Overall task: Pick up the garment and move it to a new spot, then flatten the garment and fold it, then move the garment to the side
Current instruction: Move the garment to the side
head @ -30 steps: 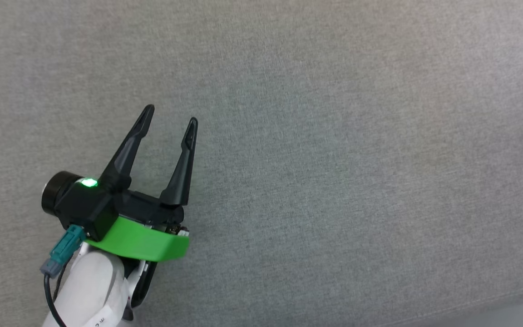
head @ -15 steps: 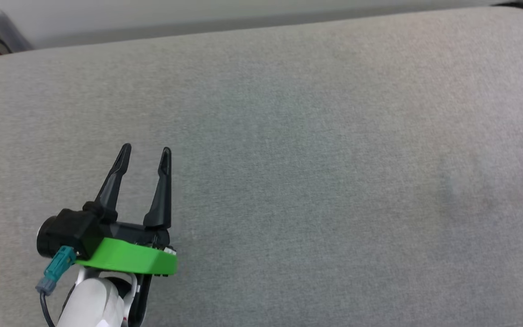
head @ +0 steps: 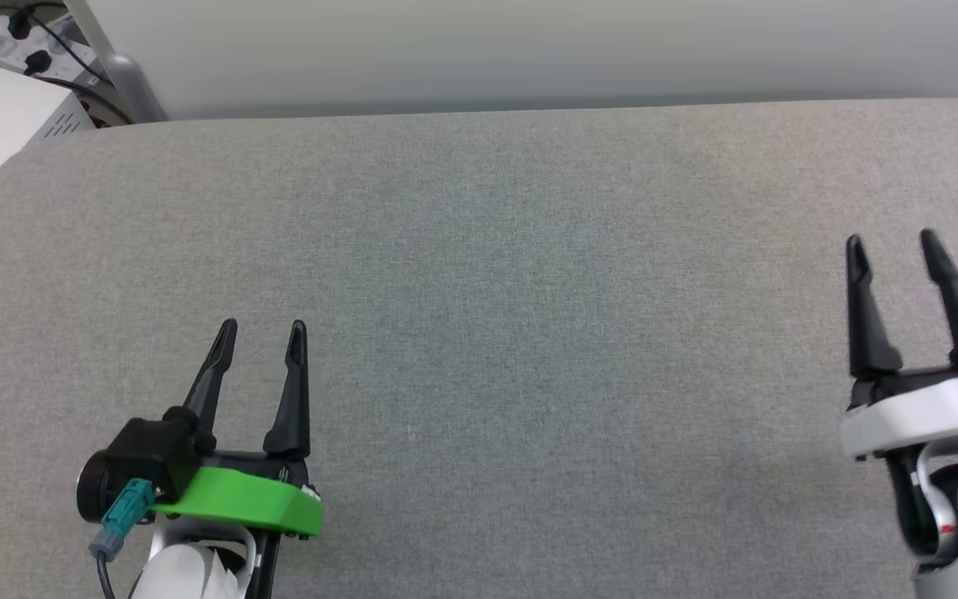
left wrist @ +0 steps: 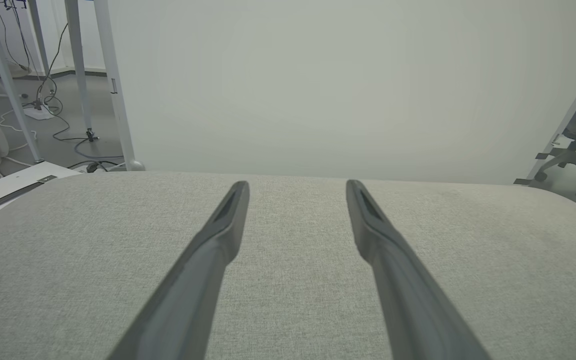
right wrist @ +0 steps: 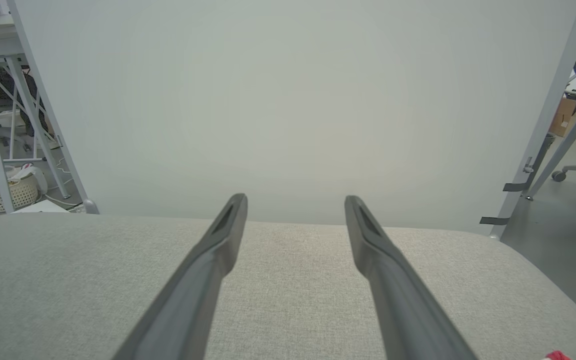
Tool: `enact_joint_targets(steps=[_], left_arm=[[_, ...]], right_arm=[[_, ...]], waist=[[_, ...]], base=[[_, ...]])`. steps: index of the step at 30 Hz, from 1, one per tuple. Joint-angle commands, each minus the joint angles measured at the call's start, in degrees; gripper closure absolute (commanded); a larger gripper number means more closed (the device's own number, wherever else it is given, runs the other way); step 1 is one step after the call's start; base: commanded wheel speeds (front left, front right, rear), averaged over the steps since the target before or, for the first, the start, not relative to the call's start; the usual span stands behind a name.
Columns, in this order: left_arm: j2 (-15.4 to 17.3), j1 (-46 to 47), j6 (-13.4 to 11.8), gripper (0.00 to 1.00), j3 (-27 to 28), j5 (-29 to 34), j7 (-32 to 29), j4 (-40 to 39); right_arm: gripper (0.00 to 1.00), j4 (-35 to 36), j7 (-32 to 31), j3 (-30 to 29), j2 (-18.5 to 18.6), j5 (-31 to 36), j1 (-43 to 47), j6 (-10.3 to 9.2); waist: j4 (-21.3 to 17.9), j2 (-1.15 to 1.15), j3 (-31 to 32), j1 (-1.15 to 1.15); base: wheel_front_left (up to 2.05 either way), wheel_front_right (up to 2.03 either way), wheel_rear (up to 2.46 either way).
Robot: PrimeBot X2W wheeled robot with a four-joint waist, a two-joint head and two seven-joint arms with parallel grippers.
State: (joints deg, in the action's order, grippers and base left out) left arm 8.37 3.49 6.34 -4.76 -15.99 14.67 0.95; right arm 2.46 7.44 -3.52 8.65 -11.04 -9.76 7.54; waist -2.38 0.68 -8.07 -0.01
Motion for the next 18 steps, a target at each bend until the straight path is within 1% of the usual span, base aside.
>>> enact_joint_targets(steps=[1, 7, 9, 18], left_arm=[[-0.7, -0.8, 0.3, 0.0, 0.6, 0.7, 0.3, 0.3], [-1.8, -1.8, 0.7, 0.0, 1.8, 2.2, 0.3, 1.5], [-2.1, -2.0, 0.8, 0.0, 2.2, 2.8, 0.3, 1.6], [-3.3, -2.6, 1.1, 0.0, 3.1, 3.6, 0.3, 1.4]], right_arm=[[0.0, -0.4, 0.9, 0.4, -0.8, 0.5, 1.3, -0.05], [0.0, -1.8, 3.7, 2.4, -3.1, 2.3, 4.0, -0.05], [0.0, -2.3, 4.4, 3.1, -3.4, 3.3, 4.6, -0.05], [0.0, -4.4, 6.3, 4.6, -4.8, 3.9, 5.5, -0.05]], waist=[[0.3, -0.68, 0.6, 0.01], [0.4, -0.68, 1.1, 0.01], [0.5, -0.68, 1.1, 0.01], [0.7, -0.68, 1.2, 0.01]], base=[[0.0, 0.0, 0.0], [0.0, 0.0, 0.0], [0.0, 0.0, 0.0], [0.0, 0.0, 0.0]])
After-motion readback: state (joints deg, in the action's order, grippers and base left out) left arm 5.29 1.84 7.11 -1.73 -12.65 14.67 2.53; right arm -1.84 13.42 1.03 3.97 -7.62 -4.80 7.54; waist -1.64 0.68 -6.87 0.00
